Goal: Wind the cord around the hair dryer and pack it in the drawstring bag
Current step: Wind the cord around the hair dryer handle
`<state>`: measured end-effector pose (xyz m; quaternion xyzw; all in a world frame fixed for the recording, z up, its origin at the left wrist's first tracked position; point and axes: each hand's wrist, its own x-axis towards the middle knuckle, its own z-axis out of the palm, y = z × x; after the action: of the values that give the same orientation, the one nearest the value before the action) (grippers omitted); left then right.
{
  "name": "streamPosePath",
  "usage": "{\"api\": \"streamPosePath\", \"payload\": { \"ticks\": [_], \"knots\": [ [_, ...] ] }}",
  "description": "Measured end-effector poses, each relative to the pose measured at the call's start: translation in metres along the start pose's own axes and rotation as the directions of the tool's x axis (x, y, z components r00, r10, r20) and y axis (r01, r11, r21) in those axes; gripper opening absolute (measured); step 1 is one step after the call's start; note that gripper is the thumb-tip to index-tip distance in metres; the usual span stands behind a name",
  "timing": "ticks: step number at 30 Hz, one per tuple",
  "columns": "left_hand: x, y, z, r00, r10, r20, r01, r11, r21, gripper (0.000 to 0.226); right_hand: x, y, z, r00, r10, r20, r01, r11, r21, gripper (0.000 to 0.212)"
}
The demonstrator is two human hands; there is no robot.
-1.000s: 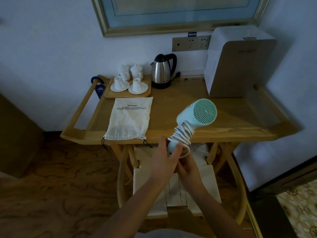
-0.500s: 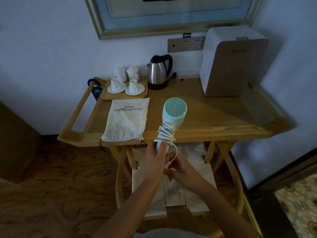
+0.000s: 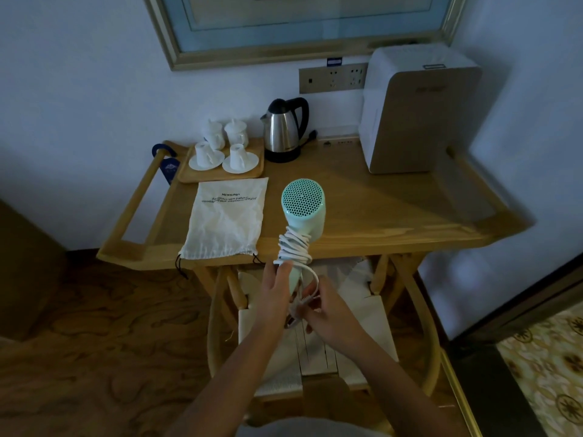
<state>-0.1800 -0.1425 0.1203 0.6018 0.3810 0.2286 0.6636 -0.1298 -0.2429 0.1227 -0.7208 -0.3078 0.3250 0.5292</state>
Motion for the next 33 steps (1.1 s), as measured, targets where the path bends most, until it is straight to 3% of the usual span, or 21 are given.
{"api": "streamPosePath", "payload": {
  "ticks": [5, 9, 11, 14, 16, 21, 25, 27, 28, 30, 33],
  "knots": [
    [0.000, -0.001, 0.002, 0.997, 0.079, -0.012, -0.078, 0.995, 0.060, 0.012, 0.003, -0.003, 0.003, 0.992, 0.106, -0.068, -0.106, 0.994, 0.001, 0.019],
    [-0.001, -0.005, 0.003, 0.994, 0.107, -0.012, -0.105, 0.989, 0.100, 0.015, 0.003, 0.001, 0.012, 0.984, 0.025, -0.179, -0.047, 0.992, -0.119, 0.020],
    [0.000, -0.010, 0.003, 0.993, 0.116, -0.036, -0.112, 0.989, 0.096, 0.014, 0.006, 0.004, 0.014, 0.984, 0.074, -0.163, -0.091, 0.991, -0.098, 0.020],
    [0.000, -0.017, 0.004, 0.988, 0.137, -0.066, -0.124, 0.978, 0.167, 0.006, 0.011, 0.006, 0.009, 0.974, 0.226, -0.028, -0.222, 0.970, 0.099, 0.025],
    [-0.002, -0.021, 0.005, 0.982, 0.153, -0.111, -0.131, 0.974, 0.185, 0.009, 0.011, 0.008, 0.011, 0.977, 0.211, -0.009, -0.208, 0.970, 0.127, 0.027],
    [-0.006, -0.016, 0.011, 0.971, 0.126, -0.201, -0.099, 0.985, 0.139, 0.016, 0.009, 0.020, 0.032, 0.929, 0.041, -0.368, -0.142, 0.958, -0.250, 0.017],
    [-0.003, -0.011, 0.014, 0.978, 0.132, -0.162, -0.128, 0.991, 0.035, 0.013, 0.009, 0.019, 0.039, 0.903, -0.137, -0.407, -0.046, 0.912, -0.408, 0.036],
    [-0.003, -0.013, 0.013, 0.981, 0.142, -0.135, -0.141, 0.990, 0.016, 0.016, 0.010, 0.020, 0.040, 0.912, -0.063, -0.406, -0.077, 0.945, -0.319, 0.048],
    [-0.003, -0.015, 0.012, 0.984, 0.131, -0.118, -0.130, 0.991, 0.016, 0.017, 0.011, 0.020, 0.039, 0.922, 0.044, -0.384, -0.130, 0.971, -0.201, 0.048],
    [-0.001, -0.017, 0.008, 0.995, 0.062, -0.077, -0.063, 0.998, -0.005, 0.018, 0.009, 0.025, 0.029, 0.958, 0.209, -0.197, -0.202, 0.978, 0.052, 0.036],
    [0.004, -0.015, 0.000, 0.999, 0.011, -0.042, -0.013, 0.999, -0.036, 0.012, -0.002, 0.036, 0.006, 0.981, 0.105, 0.164, -0.148, 0.951, 0.271, 0.028]
  ]
}}
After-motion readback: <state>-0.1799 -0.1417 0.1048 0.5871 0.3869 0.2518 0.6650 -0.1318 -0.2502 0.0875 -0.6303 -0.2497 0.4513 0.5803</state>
